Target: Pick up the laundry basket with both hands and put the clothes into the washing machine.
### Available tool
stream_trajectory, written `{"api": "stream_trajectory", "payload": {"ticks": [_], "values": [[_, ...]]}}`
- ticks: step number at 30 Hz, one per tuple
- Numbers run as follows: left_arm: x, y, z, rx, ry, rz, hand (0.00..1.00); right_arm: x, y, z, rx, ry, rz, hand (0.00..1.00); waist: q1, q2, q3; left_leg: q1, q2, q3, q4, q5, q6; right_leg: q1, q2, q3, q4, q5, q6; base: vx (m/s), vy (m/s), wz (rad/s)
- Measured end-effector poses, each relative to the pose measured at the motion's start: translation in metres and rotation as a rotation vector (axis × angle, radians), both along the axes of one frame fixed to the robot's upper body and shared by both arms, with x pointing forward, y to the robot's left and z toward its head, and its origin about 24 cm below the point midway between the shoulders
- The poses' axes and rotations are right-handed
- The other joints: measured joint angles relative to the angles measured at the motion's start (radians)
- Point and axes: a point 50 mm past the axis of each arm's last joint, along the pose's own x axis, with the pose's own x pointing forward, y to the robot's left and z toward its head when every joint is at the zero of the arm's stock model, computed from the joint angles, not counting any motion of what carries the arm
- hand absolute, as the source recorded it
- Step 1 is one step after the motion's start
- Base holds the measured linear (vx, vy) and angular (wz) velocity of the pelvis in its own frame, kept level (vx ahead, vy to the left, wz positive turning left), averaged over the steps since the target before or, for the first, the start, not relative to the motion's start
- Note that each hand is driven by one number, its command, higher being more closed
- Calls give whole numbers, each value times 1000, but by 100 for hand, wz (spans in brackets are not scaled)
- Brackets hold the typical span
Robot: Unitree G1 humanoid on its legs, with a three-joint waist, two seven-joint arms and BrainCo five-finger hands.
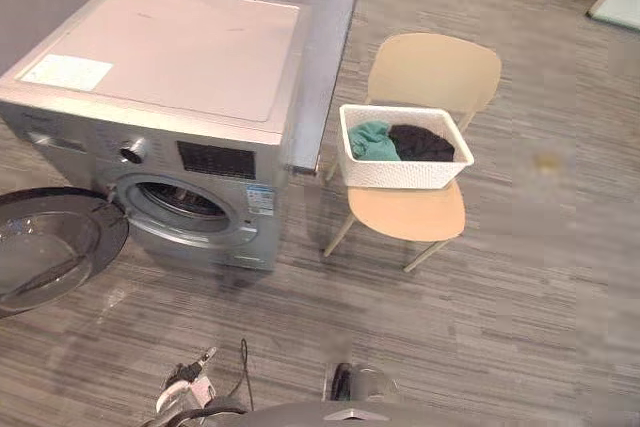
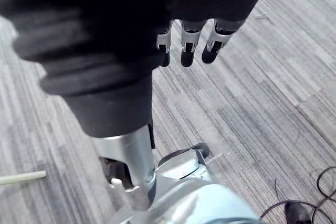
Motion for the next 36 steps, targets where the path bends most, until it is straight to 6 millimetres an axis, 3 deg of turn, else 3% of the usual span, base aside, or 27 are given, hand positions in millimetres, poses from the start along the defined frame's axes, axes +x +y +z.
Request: {"api": "stream_trajectory", "payload": {"ticks": [1, 4, 5, 8, 9, 10, 11, 13, 14, 15, 16, 17, 18, 19, 20, 21, 22, 23, 24, 26, 28, 29, 30, 31, 33, 36], "values": [[3, -7, -1, -14, 3, -26, 0, 13, -3, 2, -4, -20, 12, 0, -2, 28, 5, 2, -7, 0, -42, 39, 6, 7, 21, 8, -42, 21, -2, 37, -129, -37], [4, -9, -1, -10, 7, -66, 0, 23, -10, 5, -28, -32, 39, 0, -1, 45, -2, 19, 0, -19, -62, 89, 7, 24, 50, 7, -69, 28, -8, 36, -136, -13], [4, -9, -1, -6, 13, -81, 0, 35, -10, 8, -48, -55, 70, 0, -2, 46, 0, 22, 12, -36, -53, 103, 3, 42, 63, 7, -81, 28, -11, 29, -119, -7], [2, -4, -1, 14, 17, -95, 0, 67, 0, 15, -62, -139, 165, 0, 0, 46, 24, 6, 122, -67, 156, 104, 10, 86, 108, 26, -79, 1, -35, -41, -114, -17], [3, -2, 0, 25, 9, -93, 0, 71, 1, 16, -69, -153, 179, 0, 6, 50, 28, -9, 147, -91, 212, 108, 36, 92, 118, 34, -74, -6, -39, -103, -106, -39], [3, 5, 2, 49, 6, -92, 0, 77, 1, 19, -82, -173, 202, 0, 12, 54, 44, -54, 179, -180, 325, 148, 126, 109, 132, 53, -72, -22, -49, -98, -108, -52], [2, 12, 3, 67, 8, -89, 0, 82, 1, 21, -95, -188, 225, 0, 19, 40, 60, -110, 170, -292, 407, 199, 167, 125, 129, 81, -78, -25, -55, -42, -73, -57], [3, 11, 3, 62, 4, -87, 0, 89, -6, 27, -130, -213, 227, 0, 17, 55, 70, -182, 68, -420, 504, 47, 93, 129, 117, 118, -94, -20, -64, 17, 33, -45], [0, 5, 1, 47, 14, -88, 0, 90, -14, 29, -154, -214, 231, 0, 20, 60, 74, -230, -68, -500, 502, -69, 45, 118, 105, 154, -107, -17, -69, 22, 111, -66], [-10, -1, -2, 36, 46, -82, 0, 90, -17, 30, -164, -213, 234, 0, 34, 66, 77, -242, -181, -523, 410, -123, 34, 114, 101, 186, -131, -13, -75, 33, 117, -77], [-15, -2, -3, 33, 57, -76, 0, 90, -17, 30, -167, -209, 240, 0, 39, 69, 79, -243, -222, -518, 340, -131, 46, 115, 103, 194, -145, -13, -75, 67, 120, -87], [-22, 0, -4, 44, 80, -80, 0, 87, -16, 28, -160, -198, 243, 0, 48, 75, 79, -238, -280, -523, 169, -135, 52, 115, 109, 199, -166, -12, -74, 84, 118, -79], [-28, 1, -5, 48, 99, -81, 0, 85, -16, 27, -159, -194, 241, 0, 62, 90, 79, -218, -304, -540, 65, -142, 102, 116, 119, 211, -178, -6, -67, 158, 118, -86], [-35, 0, -7, 41, 120, -71, 0, 80, -11, 24, -140, -180, 243, 0, 81, 75, 83, -196, -337, -551, 21, -165, 100, 116, 124, 238, -183, 8, -49, 226, 105, -47], [-36, 1, -7, 45, 124, -61, 0, 75, -9, 22, -136, -156, 249, 0, 81, 60, 85, -198, -377, -600, 36, -193, 83, 105, 110, 251, -136, 4, -45, 235, 82, -16], [-39, 2, -8, 45, 130, -48, 0, 72, -10, 20, -135, -139, 252, 0, 84, 54, 84, -197, -402, -623, 52, -207, 96, 112, 101, 261, -121, -12, -23, 231, 124, -5], [-46, -1, -9, 36, 152, -20, 0, 65, -12, 18, -136, -116, 254, 0, 92, 66, 82, -187, -408, -620, 79, -231, 135, 115, 98, 283, -90, -32, 6, 186, 118, -19], [-51, -2, -10, 30, 164, -6, 0, 64, -11, 18, -135, -113, 256, 0, 92, 67, 77, -178, -408, -606, 82, -236, 144, 116, 96, 289, -72, -47, 11, 316, 145, -47], [-62, -4, -12, 15, 195, 29, 0, 67, -1, 18, -116, -140, 254, 0, 93, 56, 68, -135, -409, -561, 77, -247, 170, 98, 81, 306, 29, -102, 17, 343, 82, -47], [-65, -2, -12, 18, 202, 33, 0, 69, 4, 18, -105, -155, 266, 0, 98, 34, 52, -97, -410, -519, 68, -262, 195, 33, 72, 310, 199, -136, 33, 318, 16, -51], [-63, 5, -10, 39, 197, 29, 0, 71, 10, 18, -94, -174, 272, 0, 92, -3, 40, -36, -412, -488, 62, -276, 220, -94, 58, 312, 504, -82, 104, 281, -45, -42], [-60, 7, -9, 44, 191, 21, 0, 72, 11, 19, -94, -182, 272, 0, 88, -11, 42, -12, -411, -491, 66, -279, 225, -116, 54, 309, 566, -42, 112, 278, -75, -12], [-48, 9, -8, 52, 167, -5, 0, 73, 10, 19, -99, -192, 268, 0, 79, -5, 47, 34, -399, -520, 61, -284, 233, -146, 51, 293, 680, 43, 114, 353, -139, 8], [-37, 8, -6, 61, 138, -33, 0, 74, 8, 20, -102, -195, 260, 0, 69, -4, 49, 73, -381, -549, 59, -288, 240, -169, 40, 260, 754, 5, 93, 341, -196, 16], [-16, 6, -2, 67, 82, -64, 0, 74, 4, 22, -111, -204, 238, 0, 63, -2, 49, 105, -347, -579, 61, -289, 236, -210, -1, 204, 728, -68, 56, 341, -271, 31], [11, -5, 4, 54, 5, -82, 0, 72, -5, 24, -129, -214, 169, 0, 47, 12, 50, 134, -274, -622, 63, -320, 177, -241, -77, 177, 452, -67, 39, 335, -364, 44]]}}
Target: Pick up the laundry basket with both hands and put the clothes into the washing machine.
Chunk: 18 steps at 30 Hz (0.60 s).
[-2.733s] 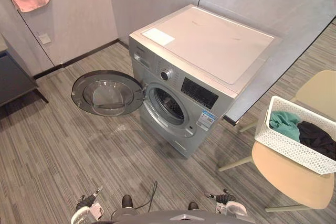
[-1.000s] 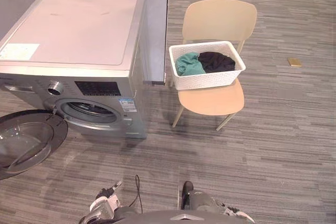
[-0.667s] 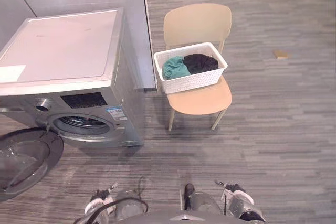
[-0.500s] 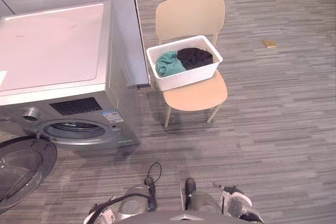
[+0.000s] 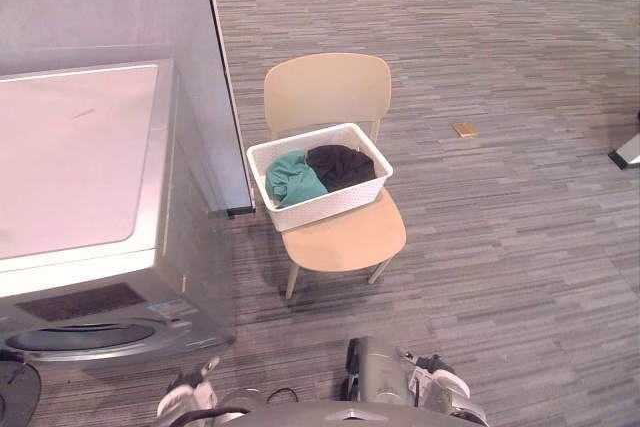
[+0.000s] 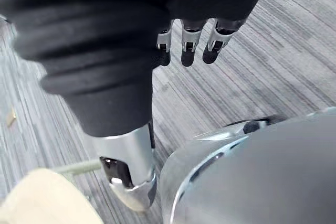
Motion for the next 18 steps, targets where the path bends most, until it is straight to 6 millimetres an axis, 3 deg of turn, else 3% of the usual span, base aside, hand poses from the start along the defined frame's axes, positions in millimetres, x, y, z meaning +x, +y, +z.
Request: {"api": "stream_trajectory", "payload": {"ticks": [1, 2, 3, 4, 5, 6, 8, 9, 10, 12, 14, 15, 16, 18], "values": [[6, -3, 1, -2, -14, -15, 0, -4, -1, -1, 5, 8, -21, 0, 1, 0, 0, 15, 29, -9, 0, -15, -27, 8, -6, 28, -138, 34, 3, 347, -466, 34], [4, -4, 1, -5, -12, -20, 0, -13, 0, -4, 18, 33, -42, 0, 1, -8, -5, 41, 61, -23, -3, -38, -69, 45, -6, 85, -341, 130, 17, 426, -575, 35], [2, -5, 0, -4, -8, -23, 0, -19, 0, -6, 22, 51, -47, 0, 0, -15, -9, 56, 71, -34, -3, -47, -85, 63, -11, 104, -387, 174, 19, 377, -562, 49], [-1, -2, 0, 6, 0, -21, 0, -34, 2, -11, 42, 93, -67, 0, -3, -29, -23, 76, 96, -63, 0, -51, -98, 63, -12, 123, -351, 230, 126, 364, -565, 40], [-7, -16, -4, -32, 19, -26, 0, -39, -8, -10, 21, 111, -77, 0, -3, 20, -50, 67, 160, -85, 5, -12, -138, 28, 30, 87, -249, 134, 76, 359, -567, 36], [-11, -20, -5, -42, 26, -28, 0, -42, -12, -10, 13, 120, -82, 0, -5, 34, -62, 52, 177, -96, 6, 22, -145, 9, 34, 67, -212, 100, 65, 344, -559, 37], [-15, -21, -7, -54, 41, -12, 0, -49, -13, -12, 32, 137, -129, 0, -22, 45, -72, 35, 219, -170, -11, 195, -146, 16, 38, -11, -109, -8, 11, 378, -605, 65], [-17, -20, -8, -56, 45, -2, 0, -50, -14, -12, 32, 141, -137, 0, -24, 54, -77, 29, 237, -191, -10, 239, -142, 36, 44, -36, -106, -26, -4, 373, -556, 69], [-18, -20, -8, -59, 50, 6, 0, -49, -15, -12, 27, 138, -134, 0, -25, 64, -85, -3, 261, -236, 25, 339, -138, 78, 59, -84, -122, -47, -33, 268, -396, 50], [-20, -21, -9, -64, 57, 7, 0, -36, -13, -9, 21, 109, -110, 0, -19, 57, -84, -107, 266, -282, 168, 420, -138, 147, 82, -130, -188, -55, -60, 241, -442, 47], [-19, -17, -8, -53, 49, 5, 0, -17, -12, -3, 14, 50, -92, 0, -10, 50, -88, -227, 236, -245, 309, 362, -144, 196, 88, -172, -248, -43, -80, 170, -309, 41], [-19, -15, -8, -46, 48, 2, 0, -1, -14, 6, -6, -19, -81, 0, -7, 47, -87, -275, 222, -157, 340, 336, -139, 230, 87, -195, -273, -40, -84, 162, -217, 45], [-21, -13, -7, -39, 51, -4, 0, 9, -17, 14, -33, -72, -82, 0, -5, 39, -88, -292, 220, -79, 347, 312, -106, 253, 83, -204, -285, -40, -84, 119, -134, 36], [-26, -6, -7, -11, 67, -27, 0, 25, -21, 33, -99, -181, -76, 0, -16, 9, -106, -272, 202, 17, 255, 311, -112, 268, 49, -231, -300, -37, -79, 110, -53, 56]]}}
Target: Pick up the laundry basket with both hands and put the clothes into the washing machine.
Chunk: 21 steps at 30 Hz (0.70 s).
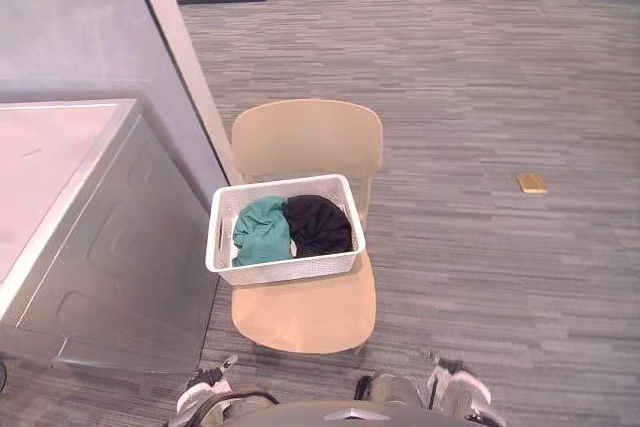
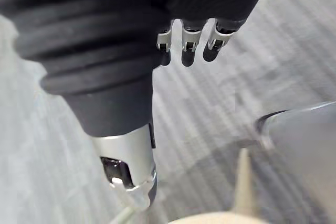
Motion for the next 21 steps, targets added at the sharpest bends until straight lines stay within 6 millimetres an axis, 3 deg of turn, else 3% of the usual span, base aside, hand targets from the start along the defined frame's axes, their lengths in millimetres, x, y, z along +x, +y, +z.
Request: {"api": "stream_trajectory", "payload": {"ticks": [2, 3, 4, 8, 9, 10, 11, 16, 19, 21], "values": [[4, -2, 0, 16, 7, -53, 0, 19, -14, 26, -85, -123, -43, 0, -14, -10, 0, 41, -63, 61, -236, -72, -44, 2, -33, -23, -41, 28, 27, 72, 86, 83], [4, -4, 0, 20, 13, -70, 0, 25, -19, 34, -113, -156, -57, 0, -12, -3, 0, 64, -89, 69, -331, -46, -36, 2, -30, -27, -50, 39, 35, 39, 161, 48], [0, -5, -1, 22, 43, -98, 0, 36, -25, 50, -157, -225, -68, 0, -7, 7, -1, 118, -108, 87, -442, -31, -77, 6, -21, -22, -64, 52, 46, 25, 131, 28], [2, 12, 2, 91, 59, -170, 0, 66, 0, 85, -230, -395, 72, 0, 4, -38, 11, 113, -137, 85, -445, -33, -68, 44, -18, 30, -180, 123, 71, -23, 176, 3], [3, 12, 2, 101, 59, -209, 0, 72, 10, 96, -275, -438, 143, 0, 5, -23, 19, 113, -141, 85, -445, -35, -65, 62, -14, 29, -224, 148, 79, -24, 127, -2], [4, 11, 2, 106, 58, -230, 0, 78, 17, 105, -303, -475, 201, 0, 4, -30, 15, 110, -144, 85, -446, -37, -60, 71, -12, 29, -250, 165, 84, -55, 103, -4], [5, 12, 3, 115, 56, -247, 0, 84, 27, 115, -338, -518, 284, 0, 5, -22, 18, 101, -147, 86, -447, -38, -60, 74, -9, 30, -282, 186, 88, -57, 99, -5], [9, 11, 4, 125, 42, -280, 0, 104, 60, 133, -432, -577, 600, 0, 22, -13, 22, 72, -150, 88, -450, -32, -53, 70, 3, 34, -352, 239, 90, -42, 31, -7], [17, 14, 7, 151, 20, -302, 0, 130, 77, 160, -598, -632, 811, 0, 35, -21, 50, 33, -151, 83, -447, -23, -44, 49, 4, 31, -368, 260, 85, -52, 2, 3], [27, 22, 11, 179, -3, -312, 0, 154, 87, 185, -739, -676, 926, 0, 41, -37, 105, 5, -151, 61, -440, -11, -42, 44, 6, 14, -379, 275, 80, -111, -8, 24]]}}
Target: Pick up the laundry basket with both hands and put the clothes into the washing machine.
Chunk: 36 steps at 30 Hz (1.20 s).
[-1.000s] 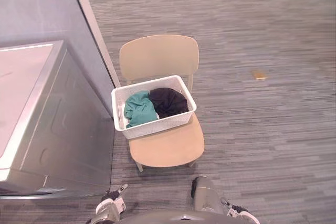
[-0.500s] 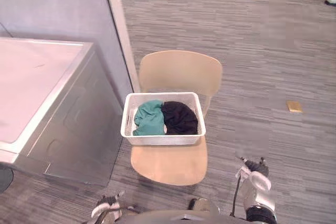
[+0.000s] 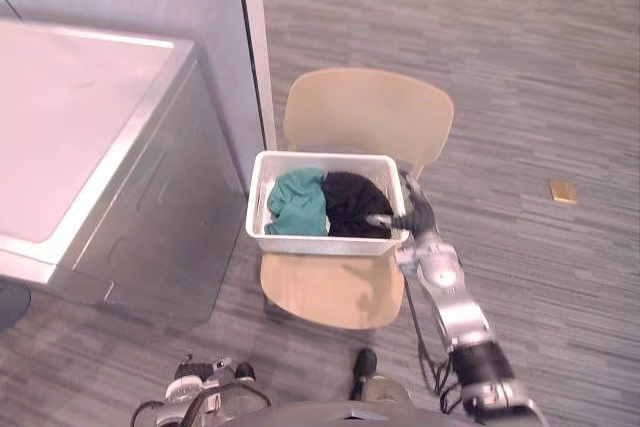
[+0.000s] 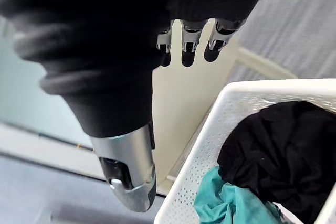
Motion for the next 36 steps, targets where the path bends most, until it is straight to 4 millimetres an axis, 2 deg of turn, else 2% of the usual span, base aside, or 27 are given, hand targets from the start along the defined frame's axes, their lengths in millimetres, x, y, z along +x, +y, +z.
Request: {"api": "stream_trajectory", "payload": {"ticks": [1, 2, 3, 5, 7, 9, 10, 11, 13, 15, 20, 27, 32, 36], "values": [[5, 7, 3, 29, -11, -16, 0, 17, 6, 15, -82, -30, 49, 0, 8, -17, 30, -38, 0, -23, 10, 9, 3, -20, 0, -17, 1, 4, -6, -143, -16, 34], [7, 10, 4, 38, -14, -18, 0, 24, 9, 21, -114, -38, 67, 0, 16, -24, 38, -53, 0, -29, 10, 15, 2, -33, 0, -19, 3, 7, -9, -146, -23, 37], [11, 15, 7, 60, -22, -26, 0, 41, 13, 38, -203, -66, 93, 0, 31, -39, 77, -78, 0, -43, 11, 28, 3, -49, 0, -35, 3, 14, -15, -68, -17, 25], [17, 17, 9, 69, -35, -34, 0, 54, 13, 54, -296, -96, 89, 0, 52, -47, 122, -88, 0, -59, 12, 41, 3, -52, 1, -39, 3, 18, -20, -42, -7, 26], [20, 18, 11, 85, -44, -44, 0, 65, 12, 71, -364, -127, 72, 0, 80, -51, 146, -117, -1, -77, 15, 50, 2, -68, 1, -44, 5, 20, -22, -63, 4, 26], [22, 18, 12, 99, -50, -43, 0, 74, 15, 90, -424, -165, 65, 0, 90, -54, 178, -132, -2, -96, 22, 54, 3, -67, 0, -52, 4, 21, -22, -57, 18, 25], [26, 19, 15, 115, -66, -42, 0, 83, 16, 109, -449, -196, 45, 0, 98, -56, 210, -145, -2, -106, 29, 56, 3, -70, 1, -61, 4, 24, -25, -68, 18, 14], [28, 19, 16, 117, -75, -39, 0, 86, 16, 117, -451, -210, 32, 0, 100, -59, 220, -155, -2, -110, 29, 60, 4, -77, 0, -65, 4, 26, -27, -91, 24, 11], [38, 21, 21, 137, -111, -28, 0, 96, 14, 148, -454, -254, -29, 0, 118, -69, 251, -202, -2, -117, 28, 78, 4, -119, 4, -68, -2, 44, -33, -72, 17, 4], [45, 20, 24, 139, -134, -18, 0, 100, 9, 159, -450, -254, -66, 0, 130, -71, 273, -219, -1, -122, 28, 84, 5, -129, 6, -70, -8, 52, -35, -68, 9, 6], [51, 21, 28, 128, -180, 64, 0, 105, -2, 149, -451, -182, -121, 0, 152, -83, 283, -269, 2, -147, 29, 95, 3, -150, 16, -87, -36, 69, -41, -24, 10, 9], [67, 27, 38, 146, -234, 85, 0, 112, -14, 170, -415, -184, -212, 0, 153, -107, 307, -360, 15, -176, 40, 114, -3, -206, 40, -94, -74, 104, -50, -34, -7, 4], [80, 26, 45, 134, -287, 122, 0, 114, -24, 174, -369, -163, -274, 0, 153, -115, 311, -426, 24, -207, 46, 126, -10, -240, 58, -98, -96, 116, -53, -13, -4, 9], [87, 27, 49, 129, -311, 124, 0, 116, -31, 168, -328, -123, -303, 0, 152, -120, 313, -452, 30, -222, 46, 135, -14, -253, 69, -106, -106, 122, -55, 8, -4, 4]]}}
